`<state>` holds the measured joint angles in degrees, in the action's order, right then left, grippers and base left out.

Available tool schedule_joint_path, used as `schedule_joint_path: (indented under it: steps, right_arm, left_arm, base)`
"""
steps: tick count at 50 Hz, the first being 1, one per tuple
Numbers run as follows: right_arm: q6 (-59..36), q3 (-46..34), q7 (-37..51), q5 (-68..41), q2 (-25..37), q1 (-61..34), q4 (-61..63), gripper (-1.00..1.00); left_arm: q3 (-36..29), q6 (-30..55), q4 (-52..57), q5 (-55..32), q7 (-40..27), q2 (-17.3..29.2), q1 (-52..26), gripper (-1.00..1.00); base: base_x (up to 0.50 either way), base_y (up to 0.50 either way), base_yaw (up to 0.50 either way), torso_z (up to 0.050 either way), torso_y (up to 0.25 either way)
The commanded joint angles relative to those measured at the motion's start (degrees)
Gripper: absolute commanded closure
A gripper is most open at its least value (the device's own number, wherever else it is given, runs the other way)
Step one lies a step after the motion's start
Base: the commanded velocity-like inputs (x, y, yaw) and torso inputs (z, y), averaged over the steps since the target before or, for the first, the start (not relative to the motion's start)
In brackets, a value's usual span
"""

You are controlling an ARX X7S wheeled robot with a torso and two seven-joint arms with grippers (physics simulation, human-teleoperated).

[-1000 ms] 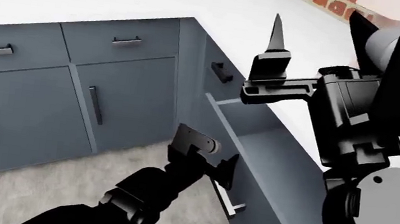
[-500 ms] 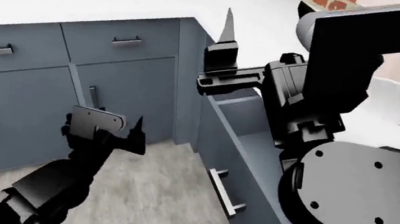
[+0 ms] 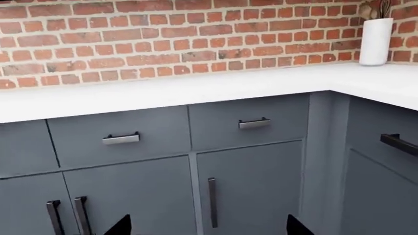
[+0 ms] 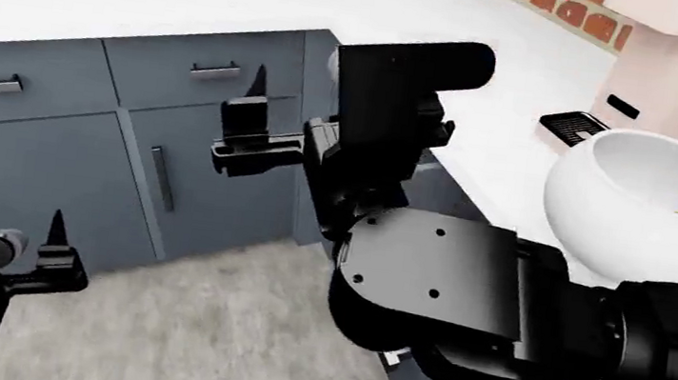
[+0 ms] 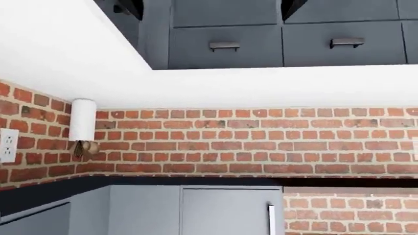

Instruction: Place the bar in the bowl and close the drawer.

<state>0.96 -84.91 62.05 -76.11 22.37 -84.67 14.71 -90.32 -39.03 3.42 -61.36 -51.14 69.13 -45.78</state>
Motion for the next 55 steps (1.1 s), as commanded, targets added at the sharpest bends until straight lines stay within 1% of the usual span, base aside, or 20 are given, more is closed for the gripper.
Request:
schedule_joint_path:
  steps: [1, 6, 11, 18, 24, 32, 46, 55]
  right_arm:
    - [1.30, -1.17, -2.14, -2.57, -9.07, 6.31, -10.77, -1.00]
    - [-0.39, -2.19, -1.51, -4.65, -13.28, 8.33, -17.46, -1.00]
    - [-0.76, -3.91, -4.13, -5.02, -17.40, 11.72, -23.98, -1.00]
    - [-2.71, -5.97, -5.09, -5.80, -22.08, 15.08, -31.80, -1.00]
    - [-4.13, -5.37, -6.08, -4.61, -22.35, 18.89, -35.20, -1.00]
    - [-3.60, -4.71, -8.05, -3.87, -22.36, 22.57, -39.68, -1.00]
    - [-4.03, -4.64, -12.21, -2.78, -22.36, 25.89, -47.68, -1.00]
    - [-3.34, -4.53, -13.89, -3.95, -22.36, 28.33, -53.35, -1.00]
  left_arm:
    - [-0.54, -3.63, 5.25, 3.95, -6.65, 5.90, 3.18, -1.00]
    - [-0.50, -5.05, 5.03, 4.00, -6.75, 6.02, 3.92, -1.00]
    - [-0.36, -5.30, 4.76, 3.99, -6.33, 5.40, 4.02, -1.00]
    - [0.02, -5.48, 4.61, 3.83, -5.91, 4.81, 3.89, -1.00]
    - [0.05, -5.61, 4.63, 3.98, -6.21, 4.79, 4.27, -1.00]
    - [0.27, -4.34, 4.91, 4.18, -6.53, 4.61, 3.93, -1.00]
    - [0.47, -4.03, 5.09, 4.98, -6.72, 4.68, 4.23, -1.00]
    - [0.76, -3.43, 4.96, 4.78, -6.29, 4.35, 3.99, -1.00]
  base:
    - [0.00, 0.00, 0.00, 0.000, 0.000]
    - [0.00, 0.00, 0.00, 0.000, 0.000]
    - [0.00, 0.00, 0.00, 0.000, 0.000]
    - [0.00, 0.00, 0.00, 0.000, 0.000]
    - [0.00, 0.00, 0.00, 0.000, 0.000]
    - [0.00, 0.00, 0.00, 0.000, 0.000]
    - [0.00, 0.00, 0.00, 0.000, 0.000]
    - [0.00, 0.00, 0.00, 0.000, 0.000]
